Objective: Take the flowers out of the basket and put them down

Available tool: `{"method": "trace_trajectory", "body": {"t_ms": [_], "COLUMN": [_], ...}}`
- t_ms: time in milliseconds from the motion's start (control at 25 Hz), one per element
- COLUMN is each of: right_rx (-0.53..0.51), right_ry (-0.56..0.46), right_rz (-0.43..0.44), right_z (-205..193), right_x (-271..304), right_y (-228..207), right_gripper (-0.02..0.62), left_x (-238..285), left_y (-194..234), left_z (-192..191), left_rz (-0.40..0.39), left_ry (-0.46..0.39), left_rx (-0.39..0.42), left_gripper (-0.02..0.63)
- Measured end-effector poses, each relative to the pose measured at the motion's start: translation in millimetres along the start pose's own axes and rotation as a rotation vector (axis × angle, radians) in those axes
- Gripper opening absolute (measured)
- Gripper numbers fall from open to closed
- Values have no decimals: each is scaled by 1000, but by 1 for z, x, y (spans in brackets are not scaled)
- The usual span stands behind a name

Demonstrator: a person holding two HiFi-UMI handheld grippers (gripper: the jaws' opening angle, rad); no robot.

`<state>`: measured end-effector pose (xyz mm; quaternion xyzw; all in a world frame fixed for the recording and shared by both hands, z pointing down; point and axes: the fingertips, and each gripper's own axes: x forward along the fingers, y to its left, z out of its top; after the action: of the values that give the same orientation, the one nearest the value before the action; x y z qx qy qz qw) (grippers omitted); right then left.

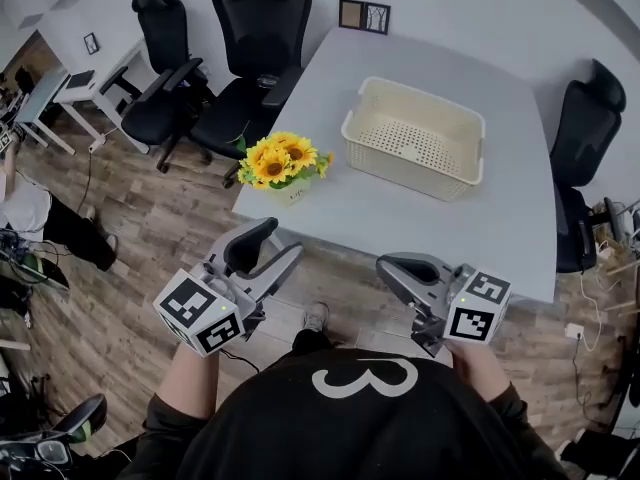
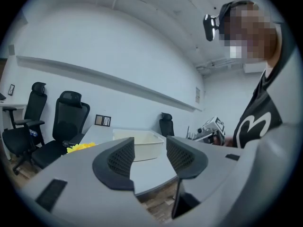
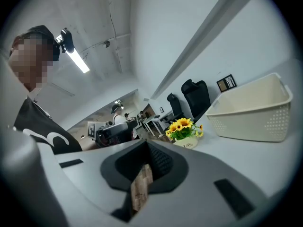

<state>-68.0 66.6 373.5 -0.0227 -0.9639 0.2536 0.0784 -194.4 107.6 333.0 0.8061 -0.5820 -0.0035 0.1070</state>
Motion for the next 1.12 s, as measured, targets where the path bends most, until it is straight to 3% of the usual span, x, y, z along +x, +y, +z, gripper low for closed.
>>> {"method": "trace_trajectory", "body": {"t_ms": [200, 400, 560, 1120], "right_rx": [-36, -47, -60, -51], "right_ry": [0, -27, -38, -2], "right_rz": [18, 18, 35, 35], "right_z": [-5, -4, -3, -19], "right_x": [-13, -28, -31, -37], "right_y": [18, 26, 34, 43], "right_gripper": [9, 11, 11, 9], "left_x": [-10, -10, -7, -3], "left_y": [-46, -79, -97, -116], "left_z": [20, 15, 3, -19], "left_rz": [-54, -145, -190, -190], "left_ry": [-60, -53, -18, 14], "left_rx": [-12, -64, -88, -100], "left_gripper": [73, 12, 12, 12]}}
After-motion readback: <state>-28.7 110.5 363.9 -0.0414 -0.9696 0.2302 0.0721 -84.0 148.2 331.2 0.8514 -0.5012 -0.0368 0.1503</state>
